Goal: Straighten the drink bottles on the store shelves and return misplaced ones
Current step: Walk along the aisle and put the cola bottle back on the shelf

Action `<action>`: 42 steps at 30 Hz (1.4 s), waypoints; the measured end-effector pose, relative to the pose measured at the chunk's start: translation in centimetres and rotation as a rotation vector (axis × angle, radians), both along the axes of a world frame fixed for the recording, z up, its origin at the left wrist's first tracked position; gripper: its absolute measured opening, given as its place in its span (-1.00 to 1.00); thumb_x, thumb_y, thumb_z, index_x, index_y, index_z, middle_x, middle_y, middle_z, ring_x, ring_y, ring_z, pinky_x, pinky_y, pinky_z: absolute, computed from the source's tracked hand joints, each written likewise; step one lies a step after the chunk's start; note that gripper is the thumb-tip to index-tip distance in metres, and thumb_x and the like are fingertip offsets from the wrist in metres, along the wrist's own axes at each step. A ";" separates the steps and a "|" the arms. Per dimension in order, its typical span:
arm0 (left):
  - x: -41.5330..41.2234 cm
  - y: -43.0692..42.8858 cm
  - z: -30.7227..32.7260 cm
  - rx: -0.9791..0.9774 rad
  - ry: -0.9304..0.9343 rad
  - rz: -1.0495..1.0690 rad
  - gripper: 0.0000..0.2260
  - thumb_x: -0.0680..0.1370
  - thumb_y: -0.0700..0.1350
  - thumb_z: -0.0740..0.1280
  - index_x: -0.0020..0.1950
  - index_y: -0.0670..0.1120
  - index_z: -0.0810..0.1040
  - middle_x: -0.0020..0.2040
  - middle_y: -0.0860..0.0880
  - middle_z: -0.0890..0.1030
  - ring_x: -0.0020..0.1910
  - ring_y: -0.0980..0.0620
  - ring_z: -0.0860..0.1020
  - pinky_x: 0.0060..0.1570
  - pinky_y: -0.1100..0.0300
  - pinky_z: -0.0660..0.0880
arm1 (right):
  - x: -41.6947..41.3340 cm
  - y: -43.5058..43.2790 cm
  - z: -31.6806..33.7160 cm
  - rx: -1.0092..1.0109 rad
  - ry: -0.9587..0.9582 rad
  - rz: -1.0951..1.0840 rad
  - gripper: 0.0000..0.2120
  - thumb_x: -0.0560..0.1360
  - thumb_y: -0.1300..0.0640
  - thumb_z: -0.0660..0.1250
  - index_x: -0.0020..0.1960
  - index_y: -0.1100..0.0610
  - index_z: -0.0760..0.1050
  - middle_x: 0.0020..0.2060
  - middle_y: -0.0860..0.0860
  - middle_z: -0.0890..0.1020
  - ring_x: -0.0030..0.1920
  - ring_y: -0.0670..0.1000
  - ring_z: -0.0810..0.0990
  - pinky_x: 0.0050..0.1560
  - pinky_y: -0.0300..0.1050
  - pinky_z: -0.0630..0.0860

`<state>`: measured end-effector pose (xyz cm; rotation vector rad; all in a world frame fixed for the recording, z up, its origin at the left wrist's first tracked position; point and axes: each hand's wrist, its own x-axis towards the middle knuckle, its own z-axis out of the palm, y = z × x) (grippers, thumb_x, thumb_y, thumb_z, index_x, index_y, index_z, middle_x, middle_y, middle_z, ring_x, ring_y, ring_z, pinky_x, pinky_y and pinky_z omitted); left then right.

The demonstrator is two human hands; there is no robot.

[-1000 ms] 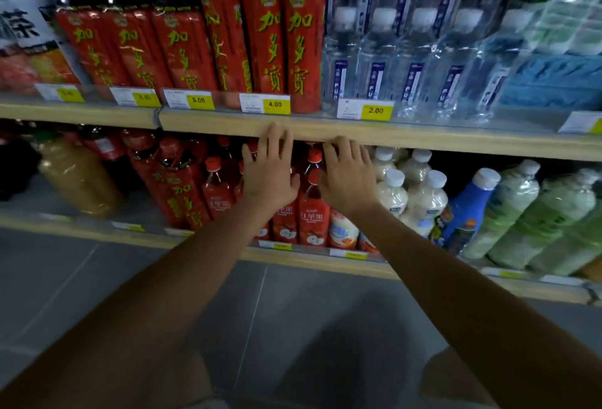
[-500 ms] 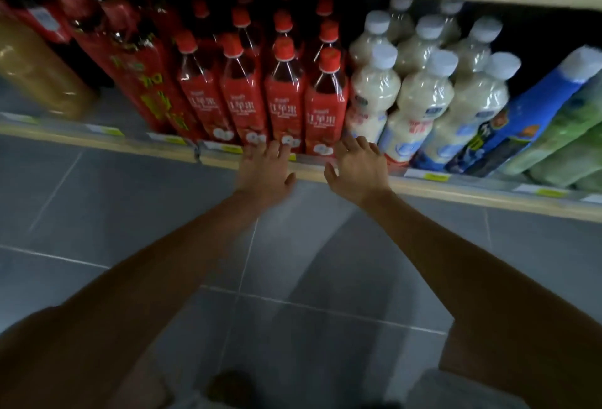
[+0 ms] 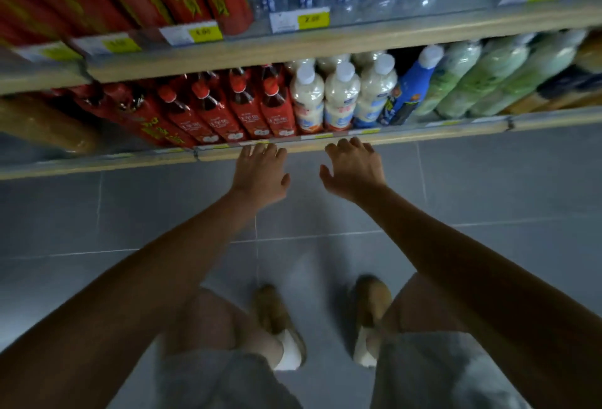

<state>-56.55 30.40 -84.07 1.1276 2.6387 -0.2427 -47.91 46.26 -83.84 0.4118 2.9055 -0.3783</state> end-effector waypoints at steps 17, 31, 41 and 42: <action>14.4 17.3 29.7 -0.047 -0.112 -0.419 -0.62 0.50 0.06 0.25 0.23 -0.12 0.39 0.21 -0.12 0.47 0.25 -0.14 0.40 0.18 -0.02 0.30 | 17.7 11.0 30.0 -0.023 -0.045 -0.400 -0.60 0.50 -0.05 0.19 0.24 0.16 0.43 0.11 0.13 0.55 0.16 0.15 0.47 0.10 -0.03 0.37; 26.0 37.5 39.0 0.011 -0.044 -0.649 -0.60 0.51 0.07 0.25 0.25 -0.14 0.38 0.26 -0.16 0.41 0.27 -0.18 0.36 0.18 -0.06 0.30 | 32.7 27.2 39.0 0.109 0.033 -0.609 -0.60 0.52 -0.05 0.19 0.25 0.17 0.44 0.07 0.14 0.57 0.13 0.16 0.50 0.06 -0.02 0.42; 34.0 48.8 42.7 0.093 -0.013 -0.731 -0.56 0.51 0.07 0.24 0.30 -0.14 0.36 0.30 -0.15 0.41 0.29 -0.18 0.37 0.20 -0.05 0.30 | 40.1 37.7 42.9 0.158 0.067 -0.693 -0.63 0.51 -0.05 0.20 0.21 0.15 0.47 0.04 0.12 0.58 0.10 0.16 0.52 0.00 -0.02 0.43; 34.6 49.9 42.7 0.090 -0.022 -0.733 -0.56 0.50 0.07 0.25 0.30 -0.13 0.37 0.30 -0.15 0.42 0.29 -0.17 0.37 0.19 -0.05 0.30 | 40.7 38.8 43.0 0.153 0.056 -0.701 -0.62 0.51 -0.05 0.20 0.22 0.15 0.46 0.06 0.12 0.58 0.11 0.17 0.52 0.03 -0.01 0.43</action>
